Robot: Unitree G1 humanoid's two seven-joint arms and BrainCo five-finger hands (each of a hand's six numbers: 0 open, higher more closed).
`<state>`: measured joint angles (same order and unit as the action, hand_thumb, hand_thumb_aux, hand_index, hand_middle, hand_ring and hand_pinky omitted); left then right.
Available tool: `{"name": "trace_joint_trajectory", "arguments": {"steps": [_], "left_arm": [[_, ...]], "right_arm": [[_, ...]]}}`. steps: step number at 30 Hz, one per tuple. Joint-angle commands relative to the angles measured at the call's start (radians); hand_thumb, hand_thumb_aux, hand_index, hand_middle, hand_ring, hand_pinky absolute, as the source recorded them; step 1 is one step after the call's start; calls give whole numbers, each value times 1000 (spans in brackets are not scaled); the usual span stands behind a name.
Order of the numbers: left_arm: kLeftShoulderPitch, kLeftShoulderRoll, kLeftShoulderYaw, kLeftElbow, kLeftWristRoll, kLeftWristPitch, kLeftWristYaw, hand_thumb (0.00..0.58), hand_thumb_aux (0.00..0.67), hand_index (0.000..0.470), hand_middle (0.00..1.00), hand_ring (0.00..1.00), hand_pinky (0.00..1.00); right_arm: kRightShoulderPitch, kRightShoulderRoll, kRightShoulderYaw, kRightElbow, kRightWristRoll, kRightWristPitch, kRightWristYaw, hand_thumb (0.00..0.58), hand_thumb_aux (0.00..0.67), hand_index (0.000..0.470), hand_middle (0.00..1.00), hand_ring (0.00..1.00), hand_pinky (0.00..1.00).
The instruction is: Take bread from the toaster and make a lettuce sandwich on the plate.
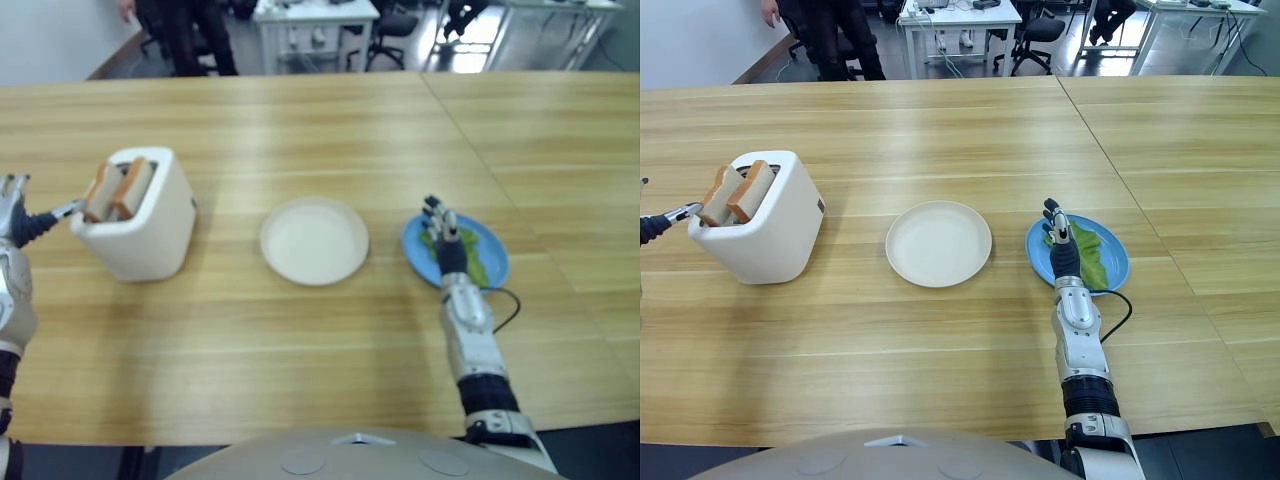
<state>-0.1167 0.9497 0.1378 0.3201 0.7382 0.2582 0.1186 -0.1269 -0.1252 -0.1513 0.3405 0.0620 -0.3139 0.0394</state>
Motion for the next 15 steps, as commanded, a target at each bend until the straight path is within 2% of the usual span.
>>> {"name": "trace_joint_trajectory", "arguments": {"steps": [1,11,15], "left_arm": [[7,-29,-31,-39,0,15,-11,0,0,0,0,0,0],[38,-41,18,-173,14,41,68,0,0,0,0,0,0],[22,-43,-17,-154,31,47,71,0,0,0,0,0,0]], "right_arm": [[3,-5,3,12,-3,24,5,0,0,0,0,0,0],[9,-14,6,16,-8,40,11,0,0,0,0,0,0],[15,-13,8,13,-10,43,9,0,0,0,0,0,0]]}}
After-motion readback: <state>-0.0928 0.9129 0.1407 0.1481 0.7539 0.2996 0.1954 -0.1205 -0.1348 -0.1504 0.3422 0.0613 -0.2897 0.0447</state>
